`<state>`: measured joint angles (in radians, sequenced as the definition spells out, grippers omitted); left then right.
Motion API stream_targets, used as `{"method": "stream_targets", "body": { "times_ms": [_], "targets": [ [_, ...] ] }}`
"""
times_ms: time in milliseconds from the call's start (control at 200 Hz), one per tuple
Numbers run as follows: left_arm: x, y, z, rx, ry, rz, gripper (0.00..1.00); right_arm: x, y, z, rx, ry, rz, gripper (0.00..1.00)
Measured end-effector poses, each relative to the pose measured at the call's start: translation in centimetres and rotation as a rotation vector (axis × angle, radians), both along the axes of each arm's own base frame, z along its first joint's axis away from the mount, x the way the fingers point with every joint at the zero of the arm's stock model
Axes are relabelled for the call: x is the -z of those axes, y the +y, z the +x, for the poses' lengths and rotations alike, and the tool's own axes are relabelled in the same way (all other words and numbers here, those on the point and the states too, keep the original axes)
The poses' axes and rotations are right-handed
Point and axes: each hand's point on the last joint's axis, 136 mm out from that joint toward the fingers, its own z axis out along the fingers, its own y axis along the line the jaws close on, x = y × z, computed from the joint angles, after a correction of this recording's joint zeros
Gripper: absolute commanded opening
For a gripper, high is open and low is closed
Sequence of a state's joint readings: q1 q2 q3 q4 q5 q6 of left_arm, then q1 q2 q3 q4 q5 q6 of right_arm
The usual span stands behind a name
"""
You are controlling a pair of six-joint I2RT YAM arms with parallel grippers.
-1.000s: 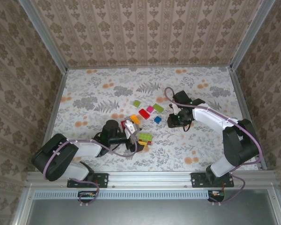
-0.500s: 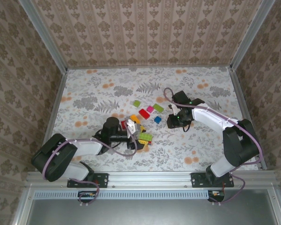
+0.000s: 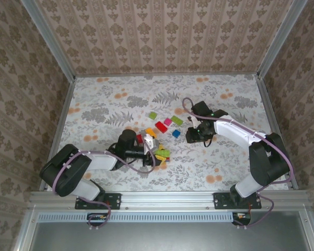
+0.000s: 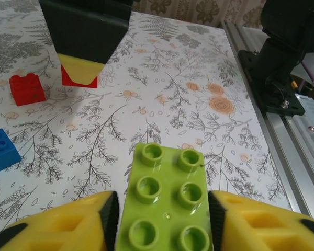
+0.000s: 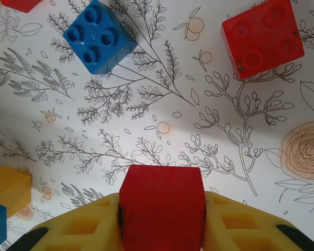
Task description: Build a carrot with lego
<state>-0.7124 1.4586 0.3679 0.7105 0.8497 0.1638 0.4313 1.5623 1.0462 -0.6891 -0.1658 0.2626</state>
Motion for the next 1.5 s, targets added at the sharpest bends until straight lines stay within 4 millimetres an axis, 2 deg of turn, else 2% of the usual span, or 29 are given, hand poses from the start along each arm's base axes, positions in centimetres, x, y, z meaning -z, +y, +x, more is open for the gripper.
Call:
{"method": "stream_targets", "body": {
  "times_ms": [125,415,655,750,855,1215,1500],
  "targets": [
    [0.1,0.0,-0.1,0.005,0.001,0.003,0.45,-0.3,0.1,0.2,0.000,-0.008,0.004,0.35],
    [0.0,0.0,0.0,0.005,-0.014,0.001,0.32,-1.6,1.5,-0.1,-0.021,-0.010,-0.005,0.31],
    [0.1,0.0,0.1,-0.001,-0.021,0.002,0.32,-5.4,5.0,-2.7,-0.064,-0.007,-0.026,0.28],
    [0.1,-0.3,0.1,0.001,-0.045,0.003,0.32,-6.9,5.6,-3.8,-0.037,-0.007,-0.002,0.28],
    [0.1,-0.7,0.0,0.000,-0.079,0.006,0.31,-7.7,6.2,-4.7,-0.002,0.007,0.014,0.28],
    [0.1,-1.3,0.5,-0.023,-0.149,-0.002,0.30,-7.5,8.1,-7.2,0.060,0.053,0.013,0.27],
    [0.1,-1.3,0.4,-0.023,-0.159,-0.001,0.30,-6.0,8.9,-7.5,0.075,0.066,-0.040,0.27]
  ]
}}
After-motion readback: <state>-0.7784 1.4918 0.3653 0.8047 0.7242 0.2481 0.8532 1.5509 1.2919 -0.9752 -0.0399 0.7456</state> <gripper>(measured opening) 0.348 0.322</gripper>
